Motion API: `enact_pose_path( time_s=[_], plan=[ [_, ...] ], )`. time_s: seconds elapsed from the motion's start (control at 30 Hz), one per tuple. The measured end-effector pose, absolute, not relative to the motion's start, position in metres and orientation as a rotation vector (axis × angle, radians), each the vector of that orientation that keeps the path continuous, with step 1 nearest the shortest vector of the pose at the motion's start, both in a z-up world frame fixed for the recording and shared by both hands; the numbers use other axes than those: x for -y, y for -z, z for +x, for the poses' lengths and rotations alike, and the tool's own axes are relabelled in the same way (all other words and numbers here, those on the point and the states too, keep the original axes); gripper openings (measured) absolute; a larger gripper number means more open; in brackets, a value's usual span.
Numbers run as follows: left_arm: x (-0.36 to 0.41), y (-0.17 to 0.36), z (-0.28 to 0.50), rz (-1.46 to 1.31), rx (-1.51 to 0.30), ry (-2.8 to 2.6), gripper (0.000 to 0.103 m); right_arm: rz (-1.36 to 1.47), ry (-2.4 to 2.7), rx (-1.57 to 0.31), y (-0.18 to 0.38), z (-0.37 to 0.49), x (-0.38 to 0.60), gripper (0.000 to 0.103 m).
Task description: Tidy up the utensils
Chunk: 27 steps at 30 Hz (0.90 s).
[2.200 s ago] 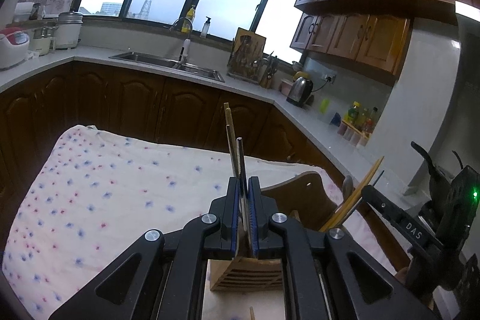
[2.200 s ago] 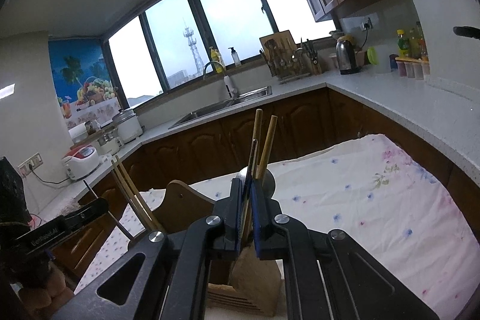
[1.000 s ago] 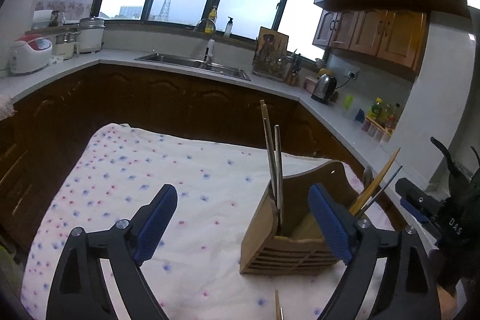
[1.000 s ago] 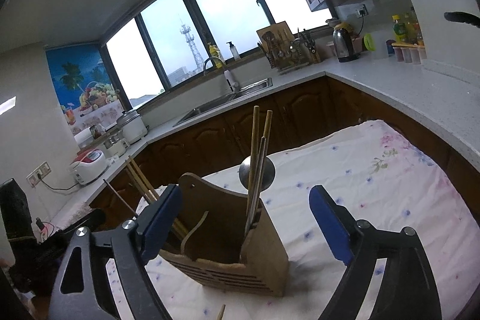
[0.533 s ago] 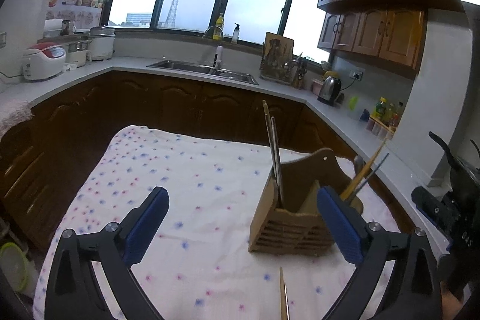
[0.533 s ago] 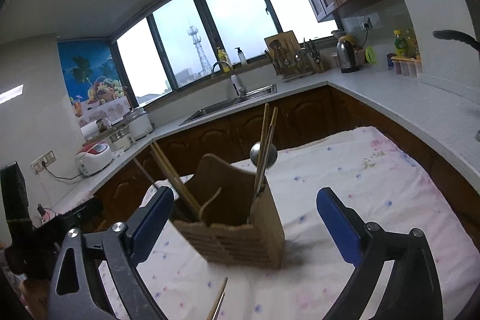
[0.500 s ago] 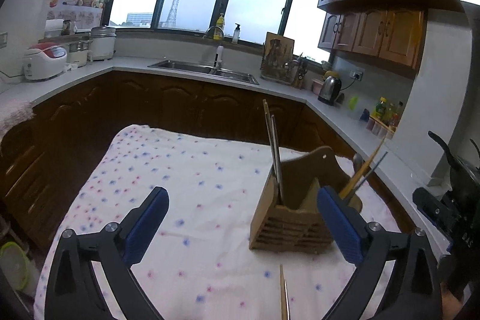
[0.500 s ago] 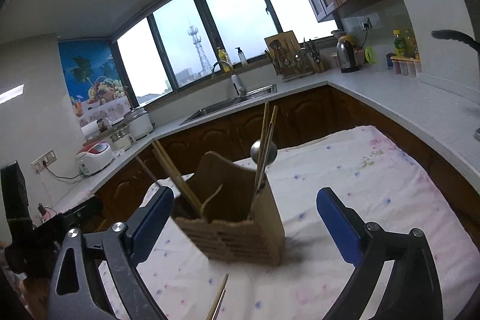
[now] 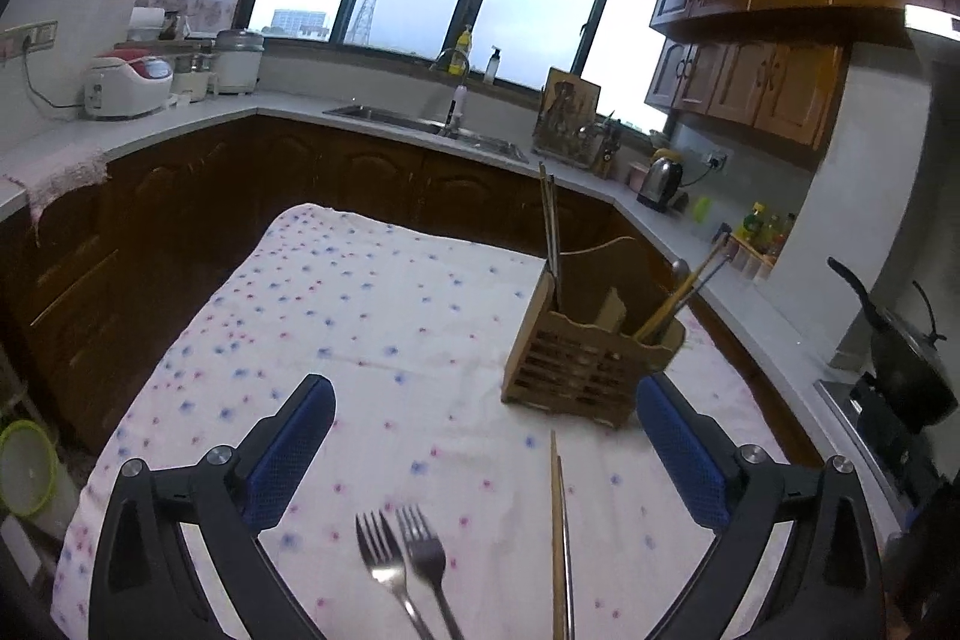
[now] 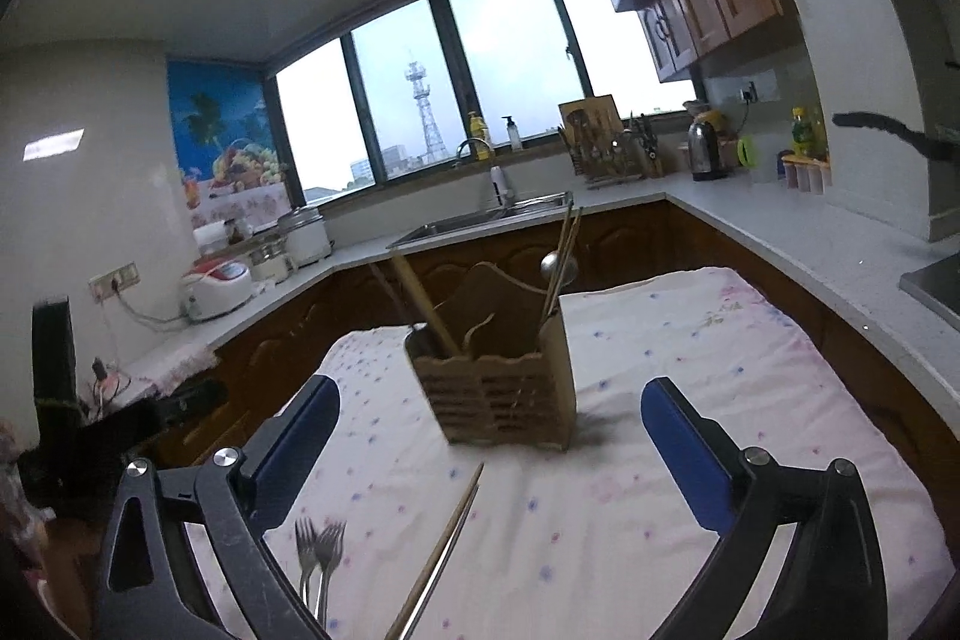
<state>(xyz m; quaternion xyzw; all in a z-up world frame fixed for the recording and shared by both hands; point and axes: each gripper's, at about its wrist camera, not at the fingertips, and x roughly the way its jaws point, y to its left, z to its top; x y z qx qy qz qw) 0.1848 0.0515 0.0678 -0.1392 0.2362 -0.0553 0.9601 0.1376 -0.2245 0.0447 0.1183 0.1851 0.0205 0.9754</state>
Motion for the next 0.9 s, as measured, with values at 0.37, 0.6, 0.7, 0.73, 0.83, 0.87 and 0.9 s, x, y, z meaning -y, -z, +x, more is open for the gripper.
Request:
enact_pose_path(
  time_s=[0.37, 0.6, 0.7, 0.73, 0.83, 0.87, 0.9],
  plan=[
    [-0.052, -0.060, 0.094, -0.202, -0.408, 0.116, 0.102, 0.204, -0.068, -0.366, -0.044, 0.084, 0.206, 0.103],
    [-0.050, -0.048, 0.053, -0.166, -0.339, 0.083, 0.102, 0.199, -0.031, -0.286, -0.034, 0.052, 0.200, 0.103],
    [-0.041, -0.029, 0.048, -0.124, -0.346, 0.072, 0.102, 0.171, -0.005, -0.297, -0.011, 0.052, 0.195, 0.103],
    [-0.038, -0.022, 0.048, -0.113, -0.359, 0.074, 0.102, 0.159, 0.000, -0.309, -0.005, 0.053, 0.196, 0.103],
    [-0.030, -0.006, 0.047, -0.087, -0.382, 0.073, 0.102, 0.122, 0.014, -0.343, 0.010, 0.058, 0.195, 0.103],
    [-0.028, -0.003, 0.046, -0.076, -0.380, 0.070, 0.102, 0.119, 0.017, -0.347, 0.013, 0.057, 0.195, 0.103],
    [-0.025, -0.001, 0.047, -0.064, -0.380, 0.064, 0.102, 0.118, 0.016, -0.347, 0.016, 0.057, 0.196, 0.103]
  ],
)
